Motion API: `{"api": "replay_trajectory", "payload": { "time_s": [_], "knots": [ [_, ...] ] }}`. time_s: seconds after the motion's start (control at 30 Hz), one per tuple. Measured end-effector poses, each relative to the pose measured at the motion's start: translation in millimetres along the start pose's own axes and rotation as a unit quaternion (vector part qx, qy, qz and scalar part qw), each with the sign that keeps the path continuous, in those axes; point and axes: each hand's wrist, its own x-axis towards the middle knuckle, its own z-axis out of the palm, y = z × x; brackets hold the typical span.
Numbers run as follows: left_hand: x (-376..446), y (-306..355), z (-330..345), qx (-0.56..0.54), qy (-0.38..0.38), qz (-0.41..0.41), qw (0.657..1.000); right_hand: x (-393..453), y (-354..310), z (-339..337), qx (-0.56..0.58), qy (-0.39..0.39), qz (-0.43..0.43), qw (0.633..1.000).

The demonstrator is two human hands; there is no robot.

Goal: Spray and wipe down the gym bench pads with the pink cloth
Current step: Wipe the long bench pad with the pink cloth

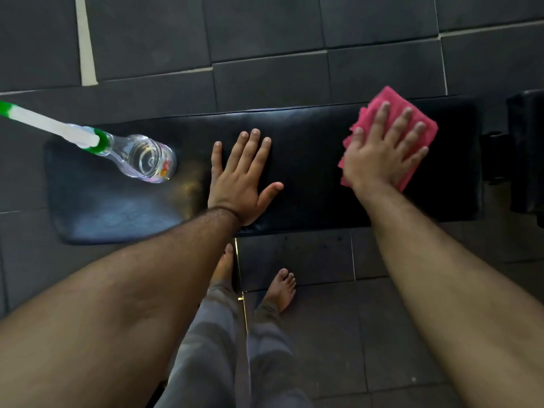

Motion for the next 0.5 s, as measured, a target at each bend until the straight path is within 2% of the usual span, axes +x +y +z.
{"api": "replay_trajectory", "payload": {
  "time_s": [0.07, 0.13, 0.2, 0.3, 0.4, 0.5],
  "knots": [
    [0, 0, -3, -0.008, -0.002, -0.003, 1.0, 2, -39, 10, -0.009, -0.006, -0.044, 0.999],
    [0, 0, -8, -0.034, -0.001, -0.007, 0.999, -17, -61, 23, -0.038, -0.012, -0.147, 0.988],
    [-2, -1, -15, -0.106, 0.009, -0.022, 0.994, -50, -58, 35, -0.054, -0.012, -0.257, 0.965],
    [-5, -2, -31, -0.262, 0.042, -0.059, 0.962, -106, -23, 46, -0.049, -0.014, -0.364, 0.93],
    [-10, -2, -53, -0.334, 0.065, -0.055, 0.939, -152, 14, 52, -0.062, -0.03, -0.405, 0.912],
    [-23, -1, -72, -0.326, 0.069, -0.049, 0.942, -157, 13, 48, -0.07, -0.055, -0.372, 0.924]
  ]
}}
